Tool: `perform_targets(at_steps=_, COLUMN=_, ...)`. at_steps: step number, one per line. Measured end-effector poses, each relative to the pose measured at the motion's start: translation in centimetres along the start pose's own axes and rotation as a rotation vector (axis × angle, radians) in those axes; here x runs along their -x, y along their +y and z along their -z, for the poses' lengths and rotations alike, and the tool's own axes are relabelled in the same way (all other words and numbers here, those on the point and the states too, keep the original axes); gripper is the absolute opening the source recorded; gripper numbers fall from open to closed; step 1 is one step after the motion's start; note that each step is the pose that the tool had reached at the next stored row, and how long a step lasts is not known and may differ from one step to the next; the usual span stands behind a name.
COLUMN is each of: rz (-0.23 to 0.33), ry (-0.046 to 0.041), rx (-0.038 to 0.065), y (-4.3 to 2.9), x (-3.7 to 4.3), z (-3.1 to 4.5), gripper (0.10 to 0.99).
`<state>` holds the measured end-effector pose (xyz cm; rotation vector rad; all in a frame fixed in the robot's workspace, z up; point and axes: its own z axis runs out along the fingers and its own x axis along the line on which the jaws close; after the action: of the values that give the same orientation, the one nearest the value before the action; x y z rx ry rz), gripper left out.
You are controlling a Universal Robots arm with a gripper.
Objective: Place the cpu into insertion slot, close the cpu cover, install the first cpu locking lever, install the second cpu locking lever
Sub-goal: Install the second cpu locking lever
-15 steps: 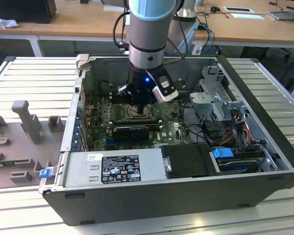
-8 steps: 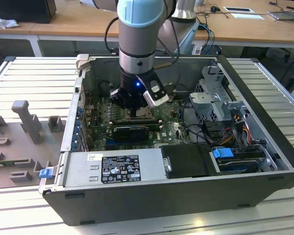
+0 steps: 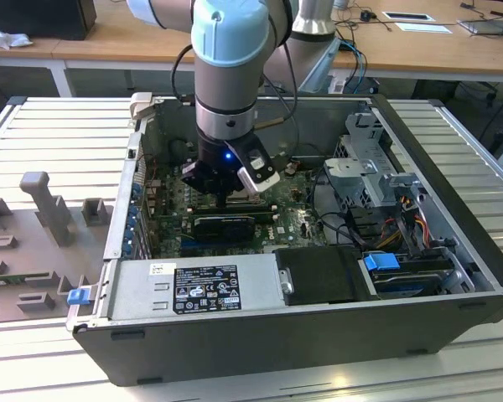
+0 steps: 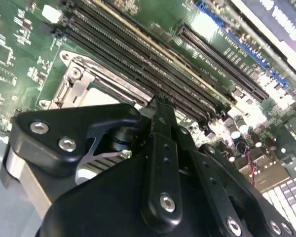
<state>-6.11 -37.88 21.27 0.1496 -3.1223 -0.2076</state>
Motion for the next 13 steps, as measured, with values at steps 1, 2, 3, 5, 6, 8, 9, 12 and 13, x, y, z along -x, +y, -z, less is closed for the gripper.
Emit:
perform_targets(at_steps=1, rz=0.0, ry=-0.001, rx=0.006, y=-0.03, x=-0.09, z=-0.04, gripper=0.106)
perform_targets(at_steps=2, rz=0.0, ry=-0.0019, rx=0.014, y=-0.11, x=-0.18, z=-0.05, gripper=0.106)
perform_targets(at_steps=3, rz=0.001, ry=-0.0033, rx=0.027, y=-0.24, x=-0.23, z=-0.06, gripper=0.106)
perform_targets(at_steps=5, rz=0.001, ry=-0.0051, rx=0.041, y=-0.43, x=-0.49, z=-0.1, gripper=0.106)
perform_targets(at_steps=6, rz=0.001, ry=-0.0057, rx=0.045, y=-0.63, x=-0.59, z=-0.09, gripper=0.106)
perform_targets(at_steps=8, rz=0.001, ry=-0.0063, rx=0.047, y=-0.9, x=-0.67, z=-0.05, gripper=0.106)
perform_targets(at_steps=9, rz=0.001, ry=-0.0065, rx=0.049, y=-1.03, x=-0.74, z=-0.03, gripper=0.106)
perform_targets(at_steps=12, rz=0.002, ry=-0.0094, rx=0.056, y=-1.2, x=-0.89, z=-0.15, gripper=0.106)
perform_targets(at_steps=13, rz=0.002, ry=-0.0104, rx=0.063, y=-1.22, x=-0.91, z=-0.24, gripper=0.106)
